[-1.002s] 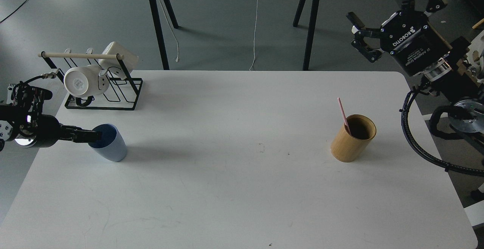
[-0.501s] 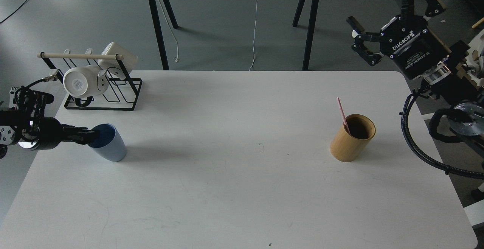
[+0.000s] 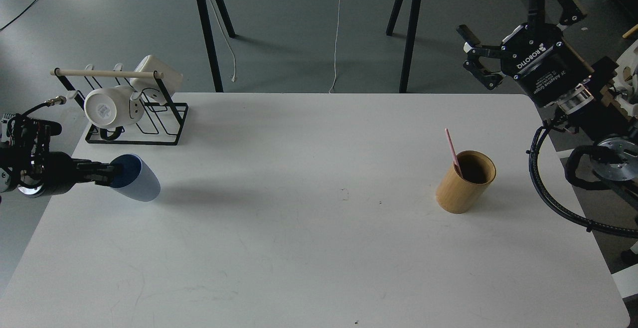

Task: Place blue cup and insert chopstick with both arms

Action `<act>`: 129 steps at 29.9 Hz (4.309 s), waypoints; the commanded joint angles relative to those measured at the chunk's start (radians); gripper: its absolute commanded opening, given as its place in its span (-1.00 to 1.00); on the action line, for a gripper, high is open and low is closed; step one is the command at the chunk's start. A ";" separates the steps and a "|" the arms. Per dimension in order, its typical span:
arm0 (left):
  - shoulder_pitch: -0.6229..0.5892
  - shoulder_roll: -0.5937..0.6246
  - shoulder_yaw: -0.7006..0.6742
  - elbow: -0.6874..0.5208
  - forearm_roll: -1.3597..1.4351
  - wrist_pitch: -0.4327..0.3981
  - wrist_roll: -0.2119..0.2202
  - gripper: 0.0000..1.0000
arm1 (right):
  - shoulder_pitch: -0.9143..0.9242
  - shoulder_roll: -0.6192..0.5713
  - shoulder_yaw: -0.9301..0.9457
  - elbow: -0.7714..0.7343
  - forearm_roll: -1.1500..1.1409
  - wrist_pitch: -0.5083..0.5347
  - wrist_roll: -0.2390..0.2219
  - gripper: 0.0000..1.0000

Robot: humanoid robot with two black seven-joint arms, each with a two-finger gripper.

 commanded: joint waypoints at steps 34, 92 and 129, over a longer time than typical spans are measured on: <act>-0.360 -0.893 0.253 0.226 -0.040 -0.234 0.000 -0.89 | -0.028 -0.024 0.110 -0.133 -0.001 0.000 0.000 0.99; -0.010 -0.565 -0.697 -0.036 -0.607 -0.327 0.000 0.93 | -0.023 -0.386 0.281 0.015 -0.634 0.000 0.000 0.99; 0.073 -0.560 -0.710 -0.073 -0.607 -0.327 0.000 0.95 | -0.195 -0.167 -0.115 0.011 -1.716 -0.644 0.000 0.96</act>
